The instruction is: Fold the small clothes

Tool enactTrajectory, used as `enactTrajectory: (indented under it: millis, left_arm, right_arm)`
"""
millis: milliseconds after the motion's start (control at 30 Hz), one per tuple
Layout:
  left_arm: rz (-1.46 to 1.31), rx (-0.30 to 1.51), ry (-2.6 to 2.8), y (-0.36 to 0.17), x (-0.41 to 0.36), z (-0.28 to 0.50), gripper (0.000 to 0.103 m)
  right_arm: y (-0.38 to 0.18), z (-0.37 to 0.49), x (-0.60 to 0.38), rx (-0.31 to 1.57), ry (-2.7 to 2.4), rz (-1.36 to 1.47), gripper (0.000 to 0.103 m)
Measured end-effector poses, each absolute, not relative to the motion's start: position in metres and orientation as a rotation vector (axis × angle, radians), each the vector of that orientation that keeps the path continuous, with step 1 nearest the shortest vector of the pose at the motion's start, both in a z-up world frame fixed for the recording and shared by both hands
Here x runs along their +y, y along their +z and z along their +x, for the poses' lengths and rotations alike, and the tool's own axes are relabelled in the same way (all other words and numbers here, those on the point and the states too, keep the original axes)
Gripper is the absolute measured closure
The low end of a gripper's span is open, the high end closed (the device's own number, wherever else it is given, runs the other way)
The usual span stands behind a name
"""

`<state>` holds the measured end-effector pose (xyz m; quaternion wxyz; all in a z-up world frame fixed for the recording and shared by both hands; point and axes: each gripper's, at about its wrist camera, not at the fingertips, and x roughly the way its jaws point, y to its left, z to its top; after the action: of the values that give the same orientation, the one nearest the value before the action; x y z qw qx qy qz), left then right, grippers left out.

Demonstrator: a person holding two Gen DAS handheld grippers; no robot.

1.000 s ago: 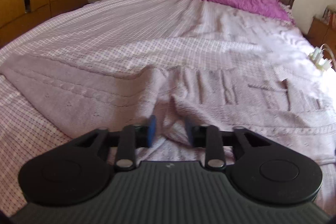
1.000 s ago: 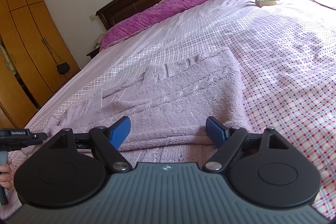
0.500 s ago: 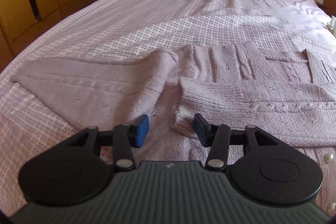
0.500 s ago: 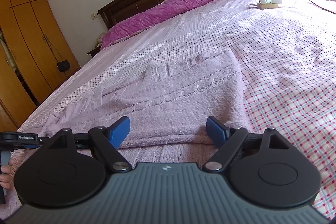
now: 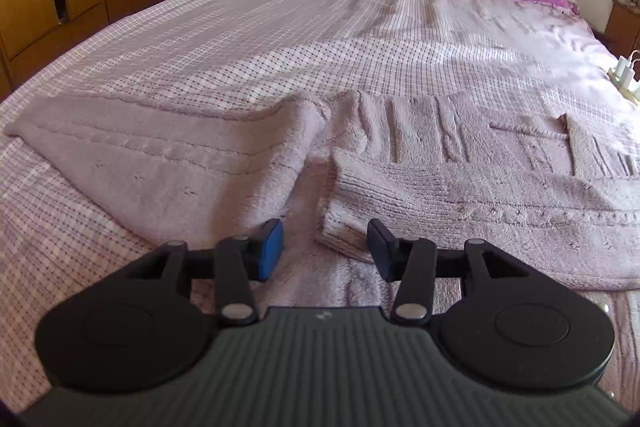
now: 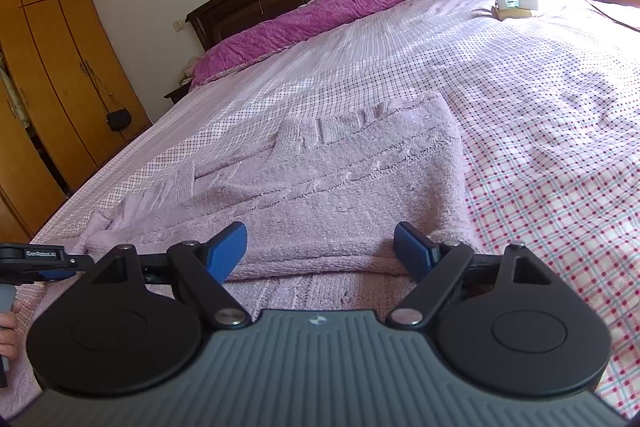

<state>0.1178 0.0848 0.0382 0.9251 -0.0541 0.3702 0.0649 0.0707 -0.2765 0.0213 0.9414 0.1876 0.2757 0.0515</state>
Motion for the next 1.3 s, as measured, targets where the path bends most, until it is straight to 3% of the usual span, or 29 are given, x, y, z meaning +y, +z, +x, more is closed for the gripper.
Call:
enactTrajectory:
  millis: [533, 1033, 1167, 1300]
  left_arm:
    - [-0.151, 0.655, 0.336, 0.109, 0.225, 0.08, 0.055]
    - [-0.371, 0.712, 0.388, 0.031, 0.29, 0.122, 0.051]
    - [-0.393, 0.65, 0.384, 0.023, 0.292, 0.126, 0.038]
    - [-0.426, 0.611, 0.377, 0.02, 0.295, 0.133, 0.037]
  right_arm:
    - [0.068, 0.048, -0.237, 0.579, 0.203, 0.415, 0.017]
    - [0.053, 0.041, -0.208, 0.664, 0.174, 0.306, 0.017]
    - [0.045, 0.044, -0.209, 0.683, 0.157, 0.326, 0.017]
    - [0.039, 0.048, -0.207, 0.696, 0.147, 0.326, 0.017]
